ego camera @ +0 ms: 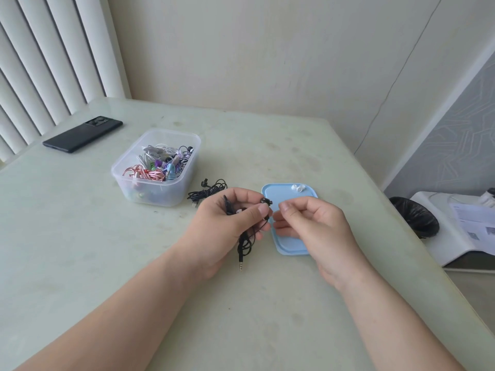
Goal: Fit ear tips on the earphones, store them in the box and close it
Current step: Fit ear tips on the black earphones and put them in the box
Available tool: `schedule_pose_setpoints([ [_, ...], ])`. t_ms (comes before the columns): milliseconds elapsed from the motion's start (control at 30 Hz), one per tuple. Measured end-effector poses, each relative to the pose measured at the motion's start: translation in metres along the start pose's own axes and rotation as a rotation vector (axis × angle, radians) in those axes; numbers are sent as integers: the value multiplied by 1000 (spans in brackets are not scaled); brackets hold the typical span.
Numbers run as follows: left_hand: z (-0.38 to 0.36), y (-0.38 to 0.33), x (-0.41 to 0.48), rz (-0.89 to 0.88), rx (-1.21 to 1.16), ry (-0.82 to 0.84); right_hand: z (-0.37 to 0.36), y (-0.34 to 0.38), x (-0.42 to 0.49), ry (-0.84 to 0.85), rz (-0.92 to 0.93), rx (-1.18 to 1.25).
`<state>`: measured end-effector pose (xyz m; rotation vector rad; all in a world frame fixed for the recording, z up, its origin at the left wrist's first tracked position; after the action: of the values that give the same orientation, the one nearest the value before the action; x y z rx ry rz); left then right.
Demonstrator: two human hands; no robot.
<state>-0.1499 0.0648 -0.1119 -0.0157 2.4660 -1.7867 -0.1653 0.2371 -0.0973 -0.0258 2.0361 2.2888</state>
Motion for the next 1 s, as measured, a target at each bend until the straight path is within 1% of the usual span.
schedule_pose_setpoints([
  [167, 12, -10, 2, -67, -25, -73, -25, -4, -16, 99, -58, 105],
  [200, 14, -9, 3, -72, -22, -81, -24, -1, -17, 78, -58, 114],
  [233, 15, -9, 3, -77, -14, -87, -16, 5, -14, 20, -30, 90],
  [300, 15, -7, 4, -80, 5, -82, 14, 22, 1, -158, 99, -94],
  [333, 14, -7, 5, -80, 14, -73, 27, 31, 11, -217, 160, -226],
  [367, 14, -6, 6, -80, 19, -64, 33, 38, 22, -231, 200, -364],
  [467, 15, -5, 9, -75, 22, -54, 32, 36, 56, -168, 233, -764],
  [533, 14, -3, 9, -67, 25, -51, 28, 29, 70, -142, 243, -927],
  [600, 13, -3, 8, -66, 26, -50, 23, 25, 76, -116, 262, -1028],
  [867, 14, -3, 9, -62, 12, -49, 9, 31, 72, -104, 412, -1184],
  [933, 14, -3, 10, -62, 10, -48, 9, 33, 70, -99, 443, -1172],
  [1000, 14, -3, 10, -55, 1, -47, 14, 35, 68, -85, 441, -1078],
])
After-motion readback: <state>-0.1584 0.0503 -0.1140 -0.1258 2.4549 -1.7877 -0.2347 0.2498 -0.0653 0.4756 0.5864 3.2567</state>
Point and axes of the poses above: each hand's wrist, its own x-axis towards the middle knuckle, its own z-axis out of the back of the hand, y = z × x, the point moved 10 cm from there along x, towards the middle knuckle, and after that the axes turned 5 degrees about -y, right-handed, at the moved point
